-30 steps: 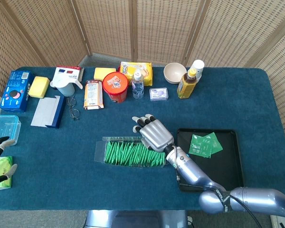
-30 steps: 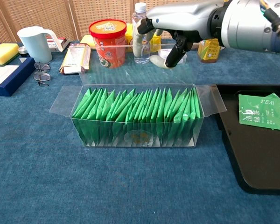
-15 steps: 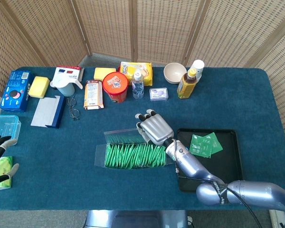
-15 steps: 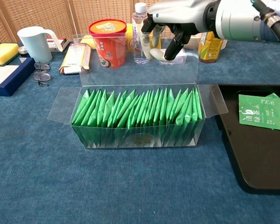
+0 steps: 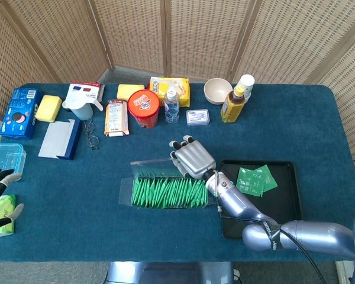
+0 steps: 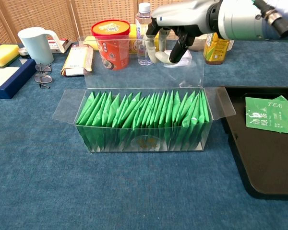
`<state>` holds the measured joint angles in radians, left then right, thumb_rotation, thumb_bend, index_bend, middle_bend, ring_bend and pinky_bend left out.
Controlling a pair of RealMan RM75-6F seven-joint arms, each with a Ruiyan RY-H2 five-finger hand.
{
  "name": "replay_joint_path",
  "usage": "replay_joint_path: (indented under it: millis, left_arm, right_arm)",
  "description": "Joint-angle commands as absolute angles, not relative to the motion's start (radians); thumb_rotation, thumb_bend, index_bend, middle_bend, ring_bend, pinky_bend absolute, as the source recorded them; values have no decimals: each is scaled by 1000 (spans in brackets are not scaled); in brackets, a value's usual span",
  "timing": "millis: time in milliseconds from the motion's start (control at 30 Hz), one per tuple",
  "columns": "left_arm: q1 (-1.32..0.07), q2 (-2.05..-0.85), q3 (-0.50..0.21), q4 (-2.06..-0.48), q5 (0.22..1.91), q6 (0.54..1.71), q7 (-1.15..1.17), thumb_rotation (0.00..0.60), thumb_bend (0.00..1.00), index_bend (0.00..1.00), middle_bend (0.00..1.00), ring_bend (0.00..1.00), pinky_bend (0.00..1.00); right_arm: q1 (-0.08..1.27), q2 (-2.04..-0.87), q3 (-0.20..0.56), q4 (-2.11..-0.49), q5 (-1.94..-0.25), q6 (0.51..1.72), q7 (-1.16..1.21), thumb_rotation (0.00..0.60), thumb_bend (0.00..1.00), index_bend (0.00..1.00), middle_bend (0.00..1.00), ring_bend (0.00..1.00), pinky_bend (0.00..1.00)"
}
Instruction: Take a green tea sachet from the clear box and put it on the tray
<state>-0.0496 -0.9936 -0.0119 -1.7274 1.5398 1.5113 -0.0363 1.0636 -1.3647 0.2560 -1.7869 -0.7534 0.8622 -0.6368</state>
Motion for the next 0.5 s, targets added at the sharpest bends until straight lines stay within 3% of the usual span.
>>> replay_joint_path:
  millis: [33, 200, 500]
  left_arm:
    - [-48, -993, -11, -1726, 1539, 1512, -38, 600, 266, 194, 166, 94, 248]
    - [-46, -993, -10, -1721, 1534, 1512, -44, 600, 266, 194, 166, 94, 247]
    - [-46, -999, -10, -1708, 1530, 1507, -54, 600, 266, 194, 166, 94, 248]
  right_arm:
    - [1080, -1375, 245, -1773, -738, 865, -648, 600, 590, 370, 193, 300, 175]
    - [1094, -1399, 244, -1732, -751, 881, -641, 600, 589, 254, 153, 272, 174]
    - [1101, -1457, 221, -1645, -782, 941, -655, 600, 558, 150, 79, 173, 173]
